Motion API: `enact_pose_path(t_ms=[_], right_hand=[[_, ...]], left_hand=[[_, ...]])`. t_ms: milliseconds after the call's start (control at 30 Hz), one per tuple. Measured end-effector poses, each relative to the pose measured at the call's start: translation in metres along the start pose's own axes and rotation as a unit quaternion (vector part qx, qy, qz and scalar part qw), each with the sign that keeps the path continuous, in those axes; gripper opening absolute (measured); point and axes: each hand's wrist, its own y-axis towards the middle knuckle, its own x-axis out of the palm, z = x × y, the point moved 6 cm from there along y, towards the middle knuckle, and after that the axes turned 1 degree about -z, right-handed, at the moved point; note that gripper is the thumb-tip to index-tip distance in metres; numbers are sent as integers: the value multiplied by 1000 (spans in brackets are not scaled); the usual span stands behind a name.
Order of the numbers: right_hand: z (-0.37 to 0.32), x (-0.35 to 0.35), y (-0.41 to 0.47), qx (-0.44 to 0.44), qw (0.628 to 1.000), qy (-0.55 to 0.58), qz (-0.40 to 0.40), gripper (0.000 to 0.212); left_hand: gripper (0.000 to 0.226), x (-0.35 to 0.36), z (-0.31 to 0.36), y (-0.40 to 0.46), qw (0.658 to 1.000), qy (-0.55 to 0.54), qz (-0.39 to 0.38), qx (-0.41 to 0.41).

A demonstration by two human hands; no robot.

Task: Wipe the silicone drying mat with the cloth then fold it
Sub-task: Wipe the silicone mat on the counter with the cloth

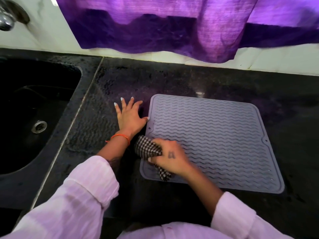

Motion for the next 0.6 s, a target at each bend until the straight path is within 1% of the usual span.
enact_pose_path(t_ms=[33, 67, 100, 133, 167, 200, 233, 267, 300, 333, 400, 433, 467, 500, 533, 600], right_hand=[[-9, 5, 2, -16, 997, -73, -4, 36], [-16, 10, 3, -28, 992, -119, -23, 32], [-18, 16, 3, -28, 989, -129, -64, 27], [-17, 21, 0, -19, 988, -96, -121, 21], [-11, 26, -4, -2, 982, -24, -188, 18], [-3, 28, -11, 22, 965, 72, -252, 19], [5, 25, -19, 51, 940, 173, -289, 25], [16, 19, -24, 78, 916, 267, -289, 34], [29, 9, -26, 101, 890, 362, -257, 45], [43, -1, -27, 117, 856, 457, -209, 57], [69, -20, -25, 121, 758, 630, -121, 76], [80, -29, -23, 121, 705, 694, -84, 79], [88, -38, -22, 118, 656, 743, -57, 77], [94, -44, -21, 112, 617, 778, -43, 73], [98, -48, -19, 102, 592, 798, -37, 67], [107, -53, -15, 79, 576, 814, -26, 58]], left_hand=[[68, 0, -1, 0, 1000, 1, -3, -2], [68, 0, -3, -1, 1000, 2, -6, -5], [68, 0, -4, -1, 1000, 2, -8, -8], [68, 0, -5, -1, 1000, 2, -10, -10], [67, 1, -5, -2, 1000, 0, -11, -11], [67, 1, -4, -2, 1000, -2, -11, -10], [67, 1, -4, -2, 1000, -2, -10, -8], [67, 1, -4, -2, 1000, -2, -10, -8], [66, 1, -5, -2, 1000, -3, -12, -10], [66, 1, -6, -2, 1000, -5, -14, -11], [66, 1, -5, -2, 1000, -8, -14, -9], [66, 1, -4, -1, 1000, -7, -15, -7], [66, 1, -3, -1, 1000, -6, -15, -5], [66, 1, -2, 0, 1000, -3, -14, -2], [65, 1, -1, 0, 1000, -2, -12, -1], [63, 2, 1, -1, 1000, 3, -12, 4]])
